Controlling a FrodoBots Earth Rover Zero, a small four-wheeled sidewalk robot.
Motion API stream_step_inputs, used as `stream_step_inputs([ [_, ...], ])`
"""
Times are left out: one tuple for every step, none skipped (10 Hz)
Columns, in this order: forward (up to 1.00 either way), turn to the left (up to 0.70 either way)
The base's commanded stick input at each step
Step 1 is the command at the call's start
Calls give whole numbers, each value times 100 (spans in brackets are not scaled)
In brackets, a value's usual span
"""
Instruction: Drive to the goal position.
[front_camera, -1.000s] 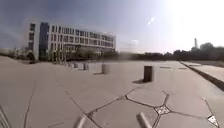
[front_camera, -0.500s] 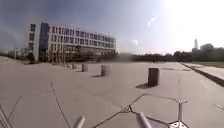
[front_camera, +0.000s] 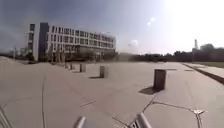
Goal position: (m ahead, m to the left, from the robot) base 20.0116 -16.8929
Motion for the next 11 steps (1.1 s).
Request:
stream_step_inputs([
  [70, 0],
  [70, 0],
  [70, 0],
  [70, 0],
  [70, 0],
  [70, -4],
  [70, -29],
  [70, -35],
  [70, -35],
  [70, -35],
  [70, -35],
])
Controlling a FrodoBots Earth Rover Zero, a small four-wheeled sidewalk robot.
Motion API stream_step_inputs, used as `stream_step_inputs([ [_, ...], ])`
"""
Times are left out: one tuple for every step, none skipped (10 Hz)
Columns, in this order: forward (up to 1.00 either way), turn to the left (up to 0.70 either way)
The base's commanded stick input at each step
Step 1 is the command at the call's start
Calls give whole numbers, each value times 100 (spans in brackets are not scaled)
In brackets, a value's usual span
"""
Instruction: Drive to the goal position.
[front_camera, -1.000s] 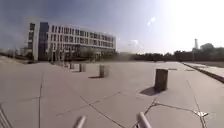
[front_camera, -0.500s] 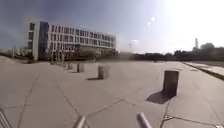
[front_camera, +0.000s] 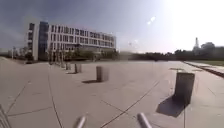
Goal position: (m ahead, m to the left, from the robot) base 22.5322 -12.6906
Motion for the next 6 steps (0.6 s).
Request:
stream_step_inputs([
  [70, -35],
  [70, -35],
  [70, -35],
  [70, -34],
  [70, -4],
  [70, 0],
])
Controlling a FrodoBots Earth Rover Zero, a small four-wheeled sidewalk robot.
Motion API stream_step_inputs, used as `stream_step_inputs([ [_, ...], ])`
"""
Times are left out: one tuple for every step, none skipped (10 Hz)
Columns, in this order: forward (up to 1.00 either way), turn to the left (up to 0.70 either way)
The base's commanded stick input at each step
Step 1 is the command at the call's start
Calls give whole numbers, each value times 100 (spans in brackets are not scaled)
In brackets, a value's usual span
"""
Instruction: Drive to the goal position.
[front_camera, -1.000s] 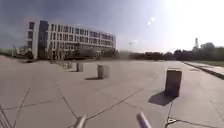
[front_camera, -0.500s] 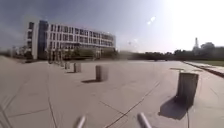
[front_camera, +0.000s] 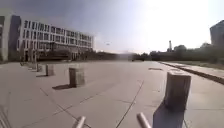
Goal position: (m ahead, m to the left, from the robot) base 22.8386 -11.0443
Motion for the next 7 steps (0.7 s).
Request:
stream_step_inputs([
  [70, 0],
  [70, 0],
  [70, 0],
  [70, 0],
  [70, 0],
  [70, 0],
  [70, 0],
])
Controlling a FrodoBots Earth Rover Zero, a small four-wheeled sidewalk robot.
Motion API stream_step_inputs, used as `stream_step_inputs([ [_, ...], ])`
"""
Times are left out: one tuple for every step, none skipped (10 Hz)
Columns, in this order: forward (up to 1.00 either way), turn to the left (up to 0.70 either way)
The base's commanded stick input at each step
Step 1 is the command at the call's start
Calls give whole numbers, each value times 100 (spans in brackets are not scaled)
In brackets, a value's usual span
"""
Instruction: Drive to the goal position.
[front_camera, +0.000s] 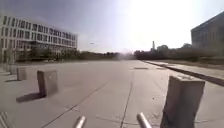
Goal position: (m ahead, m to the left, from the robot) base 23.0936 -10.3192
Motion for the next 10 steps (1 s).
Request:
stream_step_inputs([
  [70, 0],
  [70, 0],
  [70, 0],
  [70, 0],
  [70, 0],
  [70, 0],
  [70, 0],
  [70, 0],
  [70, 0],
  [70, 0],
])
